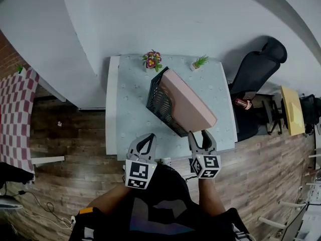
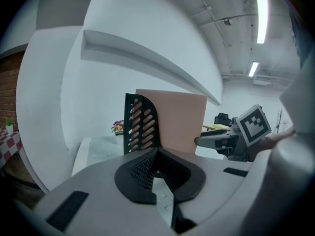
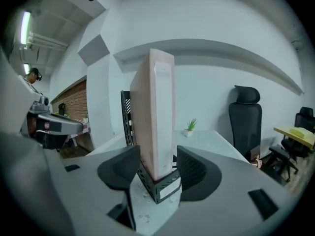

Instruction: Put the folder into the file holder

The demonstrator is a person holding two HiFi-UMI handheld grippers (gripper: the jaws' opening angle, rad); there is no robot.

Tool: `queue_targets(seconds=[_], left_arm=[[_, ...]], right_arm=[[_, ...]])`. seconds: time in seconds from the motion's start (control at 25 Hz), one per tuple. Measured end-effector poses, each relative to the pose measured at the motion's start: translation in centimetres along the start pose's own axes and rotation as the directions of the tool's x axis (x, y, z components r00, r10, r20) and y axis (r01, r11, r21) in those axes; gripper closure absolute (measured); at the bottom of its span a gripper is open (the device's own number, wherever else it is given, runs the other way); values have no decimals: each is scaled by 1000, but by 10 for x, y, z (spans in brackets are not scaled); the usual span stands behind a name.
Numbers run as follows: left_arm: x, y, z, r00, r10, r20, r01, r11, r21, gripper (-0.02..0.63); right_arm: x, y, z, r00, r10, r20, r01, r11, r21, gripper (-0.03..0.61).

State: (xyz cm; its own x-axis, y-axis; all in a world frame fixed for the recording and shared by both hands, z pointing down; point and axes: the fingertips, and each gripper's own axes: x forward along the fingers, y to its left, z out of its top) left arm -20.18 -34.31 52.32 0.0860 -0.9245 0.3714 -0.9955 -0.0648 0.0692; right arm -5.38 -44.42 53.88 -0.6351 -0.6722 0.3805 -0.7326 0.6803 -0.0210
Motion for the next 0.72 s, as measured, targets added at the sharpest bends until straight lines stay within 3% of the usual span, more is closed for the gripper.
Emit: queue_targets(seconds=[0.24,0.48,0.72], left_arm=[[-12,-13,-30,994,-96,-51,97,995,15,607],[-20,-35,-38,985,-161,-56,164,986,41,607],[-24,-59,-31,985,-166,-37,168,984,64,607]], right_arm=[[-34,22,-15,998,-61,-10,62,995,82,348],[-61,64,-25,1000,-11,-21,14,994,113,348],[-82,75,-33,999,35,-32,-31,994,102,342]])
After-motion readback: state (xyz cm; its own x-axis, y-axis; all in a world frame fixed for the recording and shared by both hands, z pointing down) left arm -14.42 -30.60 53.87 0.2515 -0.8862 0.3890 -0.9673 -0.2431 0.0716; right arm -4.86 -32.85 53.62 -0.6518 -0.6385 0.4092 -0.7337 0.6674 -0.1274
